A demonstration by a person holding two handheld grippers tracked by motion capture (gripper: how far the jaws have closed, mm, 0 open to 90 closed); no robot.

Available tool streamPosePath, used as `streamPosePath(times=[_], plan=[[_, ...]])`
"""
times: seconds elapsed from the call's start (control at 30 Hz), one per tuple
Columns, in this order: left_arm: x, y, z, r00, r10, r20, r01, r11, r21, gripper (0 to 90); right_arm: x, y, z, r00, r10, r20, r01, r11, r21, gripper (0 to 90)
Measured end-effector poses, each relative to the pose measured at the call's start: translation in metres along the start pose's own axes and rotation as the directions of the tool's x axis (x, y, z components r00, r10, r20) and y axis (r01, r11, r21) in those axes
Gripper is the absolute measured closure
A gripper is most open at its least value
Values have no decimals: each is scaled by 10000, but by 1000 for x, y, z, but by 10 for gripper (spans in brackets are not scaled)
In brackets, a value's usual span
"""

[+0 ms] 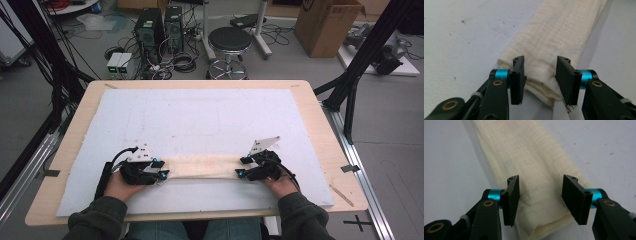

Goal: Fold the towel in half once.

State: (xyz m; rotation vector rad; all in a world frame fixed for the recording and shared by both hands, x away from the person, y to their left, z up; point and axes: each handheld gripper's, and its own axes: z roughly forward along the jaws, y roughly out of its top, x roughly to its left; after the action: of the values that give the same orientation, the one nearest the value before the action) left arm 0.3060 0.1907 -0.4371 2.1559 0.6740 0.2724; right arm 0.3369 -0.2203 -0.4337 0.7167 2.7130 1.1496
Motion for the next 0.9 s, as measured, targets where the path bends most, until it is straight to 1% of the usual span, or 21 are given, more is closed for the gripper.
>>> streamPosePath(times=[0.1, 0.17, 0.27, 0.37, 0.43, 0.47, 0.5, 0.57, 0.63, 0.7, 0.73, 0.8, 0.87, 0.9], plan=[[2, 1, -3, 9999, -136, 44, 137, 9997, -219, 579, -3, 1, -5, 9997, 225, -33, -226, 9991, -354, 465], [4, 2, -6, 9995, -306, 56, 309, 9984, -478, 571, -5, 2, -9, 9991, 419, -1, -419, 9978, -521, 462], [8, 5, -11, 9989, -472, 32, 473, 9962, -730, 542, -9, 4, -13, 9988, 493, 42, -490, 9969, -615, 455], [13, 9, -16, 9984, -556, -84, 545, 9939, -961, 542, -13, 6, -17, 9985, 534, 73, -528, 9962, -686, 455], [16, 9, -17, 9977, -672, -131, 654, 9921, -1066, 540, -17, 8, -21, 9977, 654, 150, -641, 9952, -736, 456], [18, 9, -16, 9972, -725, -197, 701, 9920, -1053, 540, -19, 8, -21, 9979, 621, 207, -604, 9951, -778, 459], [20, 9, -15, 9959, -873, -236, 842, 9904, -1092, 540, -21, 9, -22, 9971, 727, 233, -706, 9944, -787, 460], [25, 8, -11, 9942, -1025, -313, 988, 9898, -1026, 541, -26, 11, -22, 9953, 901, 363, -870, 9931, -781, 467], [28, 7, -8, 9927, -1143, -384, 1106, 9899, -882, 546, -31, 11, -20, 9934, 1019, 534, -987, 9933, -603, 476], [31, 6, -2, 9904, -1325, -401, 1297, 9894, -660, 546, -35, 10, -17, 9906, 1229, 600, -1205, 9918, -417, 480], [32, 5, -1, 9899, -1356, -405, 1330, 9893, -602, 547, -37, 10, -15, 9893, 1318, 628, -1300, 9910, -323, 480], [33, 5, 1, 9892, -1421, -348, 1398, 9883, -607, 552, -40, 9, -12, 9881, 1394, 645, -1385, 9902, -177, 484], [33, 5, 3, 9902, -1375, -246, 1362, 9896, -468, 567, -41, 9, -7, 9882, 1425, 554, -1431, 9897, 69, 491], [33, 5, 5, 9906, -1359, -152, 1354, 9903, -321, 573, -41, 9, -6, 9886, 1403, 543, -1413, 9899, 150, 496]])
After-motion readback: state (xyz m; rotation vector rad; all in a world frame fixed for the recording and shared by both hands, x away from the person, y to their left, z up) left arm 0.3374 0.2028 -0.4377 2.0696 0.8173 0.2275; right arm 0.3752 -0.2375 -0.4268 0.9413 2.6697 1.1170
